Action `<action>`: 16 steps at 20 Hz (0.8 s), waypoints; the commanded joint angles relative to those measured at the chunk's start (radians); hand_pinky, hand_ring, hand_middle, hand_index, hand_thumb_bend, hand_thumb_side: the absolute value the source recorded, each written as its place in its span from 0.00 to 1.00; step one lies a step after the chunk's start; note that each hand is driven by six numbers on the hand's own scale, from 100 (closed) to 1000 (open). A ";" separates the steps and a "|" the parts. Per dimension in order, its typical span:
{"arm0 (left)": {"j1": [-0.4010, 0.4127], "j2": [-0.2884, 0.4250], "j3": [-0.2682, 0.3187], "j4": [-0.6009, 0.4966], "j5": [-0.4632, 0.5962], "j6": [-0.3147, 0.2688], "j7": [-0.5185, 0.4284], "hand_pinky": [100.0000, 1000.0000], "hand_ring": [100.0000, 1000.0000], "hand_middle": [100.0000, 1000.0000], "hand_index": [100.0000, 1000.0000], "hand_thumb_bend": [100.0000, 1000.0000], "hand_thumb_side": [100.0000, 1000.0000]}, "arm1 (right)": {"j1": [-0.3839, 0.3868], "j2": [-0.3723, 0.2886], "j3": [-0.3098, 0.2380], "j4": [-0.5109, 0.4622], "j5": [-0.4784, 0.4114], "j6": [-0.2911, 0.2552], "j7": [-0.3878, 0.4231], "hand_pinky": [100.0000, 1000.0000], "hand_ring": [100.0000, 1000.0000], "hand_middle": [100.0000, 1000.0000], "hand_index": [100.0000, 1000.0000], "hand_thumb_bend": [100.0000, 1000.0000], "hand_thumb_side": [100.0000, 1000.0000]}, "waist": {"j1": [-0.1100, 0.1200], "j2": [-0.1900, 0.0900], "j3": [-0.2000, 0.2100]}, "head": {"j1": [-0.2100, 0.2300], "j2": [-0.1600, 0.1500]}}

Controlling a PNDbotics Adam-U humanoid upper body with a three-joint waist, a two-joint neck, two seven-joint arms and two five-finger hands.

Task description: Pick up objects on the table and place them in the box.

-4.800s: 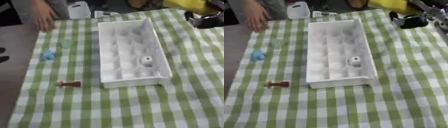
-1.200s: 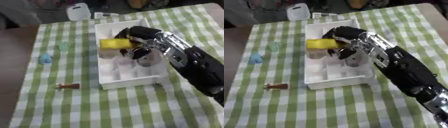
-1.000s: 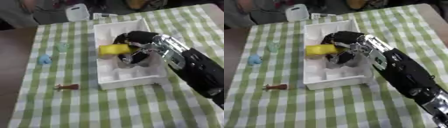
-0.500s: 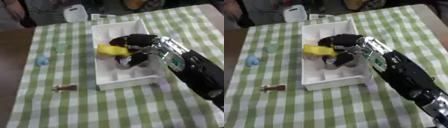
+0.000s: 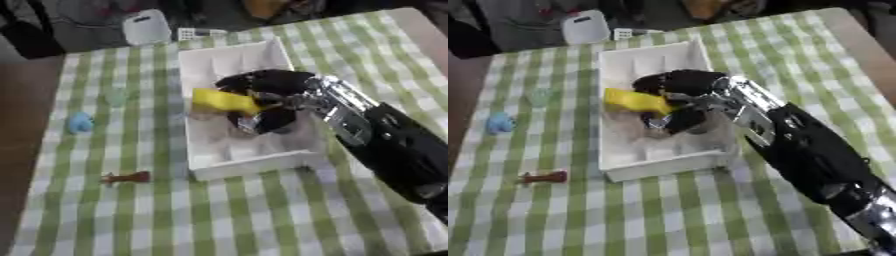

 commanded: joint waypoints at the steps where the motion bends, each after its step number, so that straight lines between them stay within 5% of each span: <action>1: -0.002 0.010 0.009 -0.018 0.001 -0.003 -0.001 0.76 1.00 0.68 0.74 0.00 0.78 | -0.013 -0.032 -0.028 -0.056 -0.042 0.024 -0.010 0.94 0.95 0.98 1.00 0.00 0.92 | 0.009 -0.041 -0.003 | -0.001 0.002; 7: 0.002 0.010 0.010 -0.016 0.000 -0.004 -0.002 0.76 1.00 0.68 0.74 0.00 0.78 | -0.013 -0.047 -0.039 -0.110 -0.078 0.055 -0.022 0.94 0.95 0.98 1.00 0.00 0.88 | 0.010 -0.053 -0.012 | -0.007 0.006; 8: 0.002 0.010 0.010 -0.016 0.000 -0.004 -0.002 0.76 1.00 0.68 0.74 0.00 0.78 | -0.013 -0.049 -0.040 -0.115 -0.082 0.057 -0.020 0.94 0.95 0.98 1.00 0.00 0.96 | 0.010 -0.054 -0.012 | -0.008 0.006; 9: 0.003 0.010 0.010 -0.016 -0.001 -0.004 -0.002 0.76 1.00 0.68 0.74 0.00 0.78 | -0.014 -0.051 -0.040 -0.121 -0.083 0.058 -0.016 0.94 0.95 0.98 1.00 0.00 0.84 | 0.010 -0.056 -0.013 | -0.009 0.007; 16: 0.006 0.011 0.010 -0.015 0.000 -0.004 -0.003 0.76 1.00 0.68 0.74 0.00 0.77 | -0.018 -0.055 -0.032 -0.131 -0.054 0.038 0.029 0.96 0.97 0.99 1.00 0.02 0.68 | 0.011 -0.065 -0.011 | -0.016 0.007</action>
